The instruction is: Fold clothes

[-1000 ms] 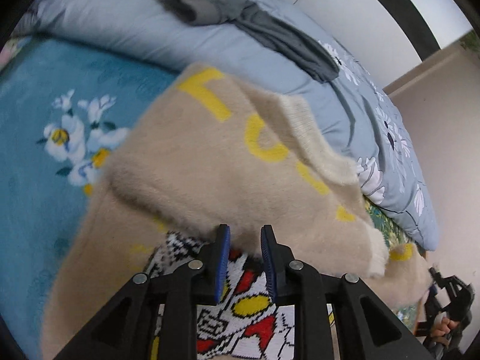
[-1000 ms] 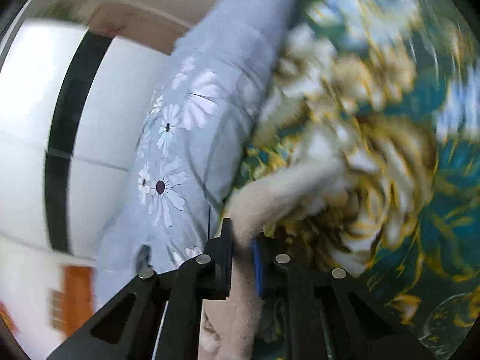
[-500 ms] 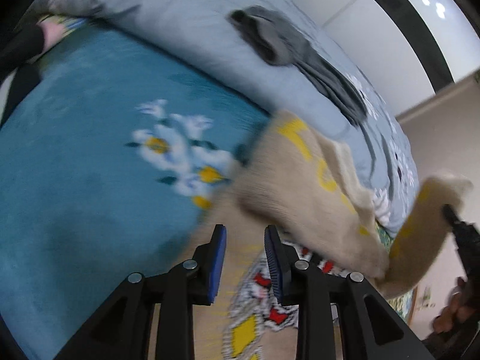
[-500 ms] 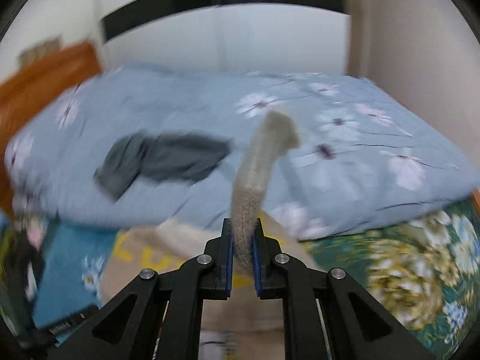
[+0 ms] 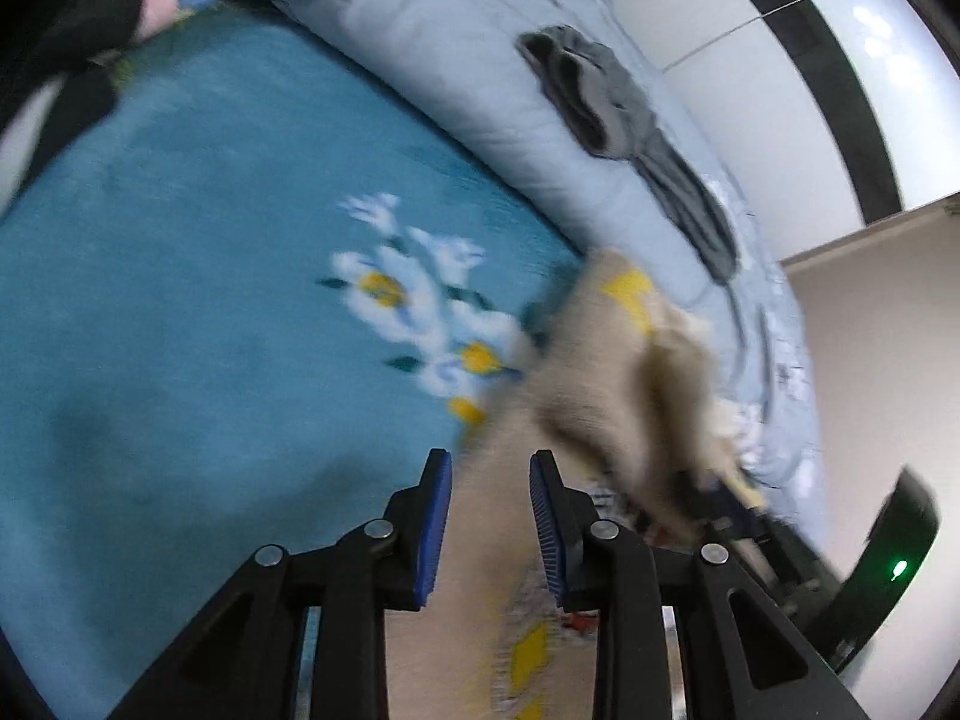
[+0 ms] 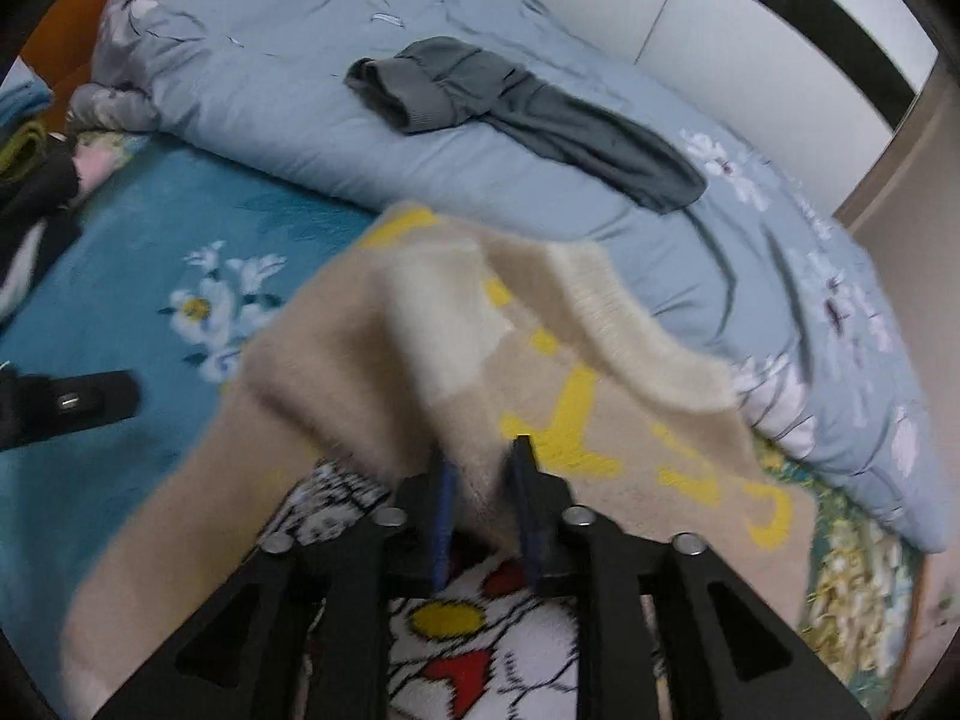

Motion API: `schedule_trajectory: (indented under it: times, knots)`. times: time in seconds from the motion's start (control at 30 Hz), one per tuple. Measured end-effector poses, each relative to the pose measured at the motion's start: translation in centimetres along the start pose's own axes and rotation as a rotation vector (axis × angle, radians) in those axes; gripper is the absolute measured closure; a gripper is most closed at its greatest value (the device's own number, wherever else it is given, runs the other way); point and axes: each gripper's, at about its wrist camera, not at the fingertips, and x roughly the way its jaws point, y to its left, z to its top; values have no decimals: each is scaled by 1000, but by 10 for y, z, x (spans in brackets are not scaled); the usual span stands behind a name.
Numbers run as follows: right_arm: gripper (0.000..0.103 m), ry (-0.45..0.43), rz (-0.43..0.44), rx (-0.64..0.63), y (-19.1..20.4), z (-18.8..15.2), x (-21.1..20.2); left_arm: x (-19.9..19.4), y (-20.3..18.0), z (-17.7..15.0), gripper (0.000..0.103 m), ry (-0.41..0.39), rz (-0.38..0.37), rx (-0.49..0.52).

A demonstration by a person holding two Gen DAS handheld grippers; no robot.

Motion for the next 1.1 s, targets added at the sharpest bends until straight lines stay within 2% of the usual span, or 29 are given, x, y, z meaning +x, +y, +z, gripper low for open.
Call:
schedule_trajectory:
  times: [0.03,0.1,0.13,0.3,0.4,0.47,0.57,0.73,0.77,0.8,0.83,0.87,0.93,1.1]
  knots:
    - [71,1,9,11,-4,-3,-3,5,-3,2,68,22,-51,-16]
    - [62,3,27,32,-11,-9,-10,15,-14,8,53,48,-137,-20]
    - [62,4,36,43,-15,-11,-13,21,-20,12,51,59,-172,-14]
    - [60,8,71,101,-35,-27,-30,51,-50,25,49,106,-211,34]
    - [59,12,31,170,-62,-44,-43,54,-67,27,49,82,-165,103]
    - [59,16,24,214,-78,-55,-47,63,-74,28,49,99,-156,136]
    - [59,30,4,277,-95,-70,-50,81,-71,28,49,145,-140,111]
    - [59,63,4,414,-118,-93,-47,85,-71,25,51,132,-181,85]
    - [59,65,7,433,-120,-97,-48,84,-74,25,55,124,-183,97]
    - [59,66,8,447,-122,-100,-49,85,-78,25,71,119,-170,119]
    - [59,67,6,459,-124,-103,-50,87,-83,25,77,118,-142,145]
    - [59,70,3,466,-125,-104,-51,88,-85,26,92,119,-114,156]
    - [59,72,0,479,-128,-107,-53,85,-87,28,93,105,-96,166]
    - [59,36,-12,498,-136,-110,-69,35,-89,38,93,-18,-165,213]
